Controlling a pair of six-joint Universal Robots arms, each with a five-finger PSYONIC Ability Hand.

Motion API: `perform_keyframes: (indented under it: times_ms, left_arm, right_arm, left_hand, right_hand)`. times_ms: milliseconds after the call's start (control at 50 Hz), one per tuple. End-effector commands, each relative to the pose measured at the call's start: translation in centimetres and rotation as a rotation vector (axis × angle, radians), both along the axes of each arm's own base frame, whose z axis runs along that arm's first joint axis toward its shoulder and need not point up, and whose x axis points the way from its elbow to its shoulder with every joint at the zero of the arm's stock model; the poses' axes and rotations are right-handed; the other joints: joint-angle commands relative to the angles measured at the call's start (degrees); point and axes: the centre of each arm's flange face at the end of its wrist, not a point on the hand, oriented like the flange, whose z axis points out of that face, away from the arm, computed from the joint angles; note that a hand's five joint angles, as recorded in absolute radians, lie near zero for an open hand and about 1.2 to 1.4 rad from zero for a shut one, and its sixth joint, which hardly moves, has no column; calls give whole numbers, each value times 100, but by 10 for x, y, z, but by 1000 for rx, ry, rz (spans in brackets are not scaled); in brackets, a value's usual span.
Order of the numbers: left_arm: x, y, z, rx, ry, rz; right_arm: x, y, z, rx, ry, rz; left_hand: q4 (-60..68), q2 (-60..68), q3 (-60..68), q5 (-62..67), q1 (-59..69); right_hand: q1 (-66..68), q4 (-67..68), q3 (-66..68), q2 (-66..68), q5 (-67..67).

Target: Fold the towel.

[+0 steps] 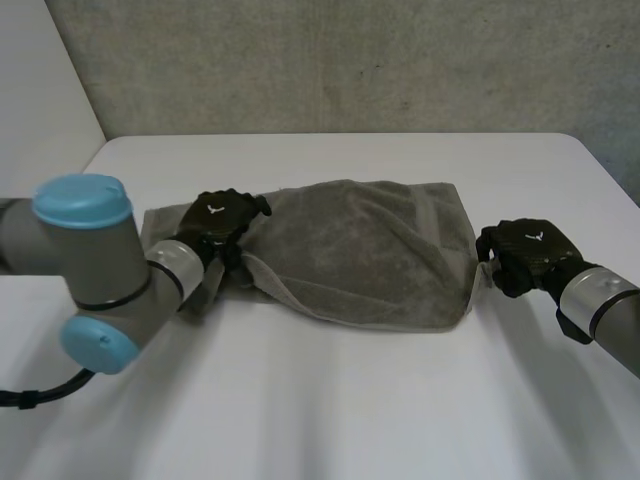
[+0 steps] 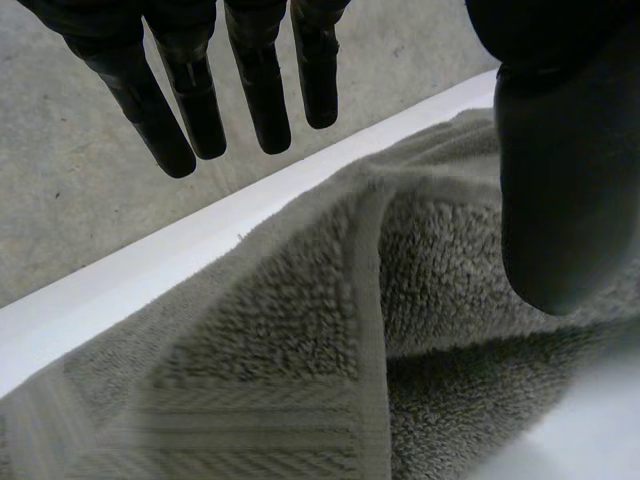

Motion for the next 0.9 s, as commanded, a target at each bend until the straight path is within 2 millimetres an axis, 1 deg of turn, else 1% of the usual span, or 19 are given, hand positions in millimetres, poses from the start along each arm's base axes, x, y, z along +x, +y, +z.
perform_keyframes:
  times_ms: [20,160,200,220,260,280,320,340,460,640,680,700,740,760,800,820,840,860,900]
  left_arm:
    - [-5,-21,-26,-9,-31,70]
    - [3,-27,-28,-49,-108,137]
    - [16,-32,-23,-66,-138,209]
    - [16,-32,-23,-66,-138,209]
    - [30,-35,-13,-78,-144,274]
    - [30,-35,-13,-78,-144,275]
    - [43,-37,-13,-70,-154,306]
    - [43,-37,-13,-70,-154,306]
    - [63,-32,-13,-38,-170,345]
    - [71,-23,-5,-31,-160,326]
    - [71,-17,2,-39,-149,299]
    - [71,-17,2,-39,-149,298]
    - [70,-11,11,-53,-137,270]
    - [70,-11,11,-53,-137,270]
    - [68,-4,22,-70,-123,236]
    - [68,-4,22,-70,-123,236]
    - [67,0,28,-82,-117,223]
    - [67,0,28,-82,-117,223]
    - [67,6,41,-113,-119,197]
  right_arm:
    - [-1,2,-1,7,1,-2]
    - [-2,2,-1,7,1,-7]
    - [-2,2,-1,6,1,-7]
    - [-2,2,-1,6,1,-7]
    - [-1,2,-1,5,2,-3]
    - [-1,2,-1,5,2,-3]
    - [0,3,-1,4,3,0]
    - [0,3,-1,4,3,0]
    - [1,4,-1,6,3,6]
    - [2,5,-1,11,2,8]
    - [2,6,-1,11,3,6]
    - [2,6,-1,11,3,6]
    - [1,6,2,7,-1,3]
    - [1,6,2,7,-1,3]
    - [1,7,13,-21,-12,2]
    - [1,7,13,-22,-12,2]
    - [0,8,21,-43,-17,-1]
    - [0,8,21,-43,-17,-1]
    - [-1,10,38,-94,-21,-2]
  left_hand:
    - [-364,-493,-318,-1192,-350]
    - [511,382,557,-316,525]
    - [996,867,1043,169,1010]
    - [999,870,1045,171,1013]
    - [1284,1155,1330,456,1297]
    - [1285,1156,1331,457,1299]
    - [1402,1273,1448,575,1416]
    - [1403,1273,1449,575,1416]
    - [1386,1257,1432,558,1400]
    - [1638,1509,1684,811,1652]
    - [2624,2495,2670,1796,2638]
    - [2630,2501,2677,1803,2644]
    - [3787,3658,3833,2959,3800]
    - [3791,3662,3837,2964,3805]
    - [4277,4148,4323,3449,4290]
    - [4279,4150,4325,3452,4293]
    - [4579,4450,4625,3751,4592]
    - [4582,4453,4628,3754,4595]
    - [5117,4988,5164,4290,5131]
  right_hand:
    - [477,374,355,357,345]
    - [477,374,355,357,345]
    - [477,374,355,357,345]
    - [477,374,355,357,345]
    - [477,374,355,357,345]
    - [477,374,355,357,345]
    - [477,374,355,357,345]
    - [477,374,355,357,345]
    - [477,374,355,357,345]
    - [477,374,355,357,345]
    - [477,374,355,357,345]
    - [477,374,355,357,345]
    - [477,374,355,357,345]
    - [477,374,355,357,345]
    - [477,374,355,357,345]
    - [477,374,355,357,345]
    - [477,374,355,357,345]
    - [477,374,355,357,345]
    - [477,374,355,357,345]
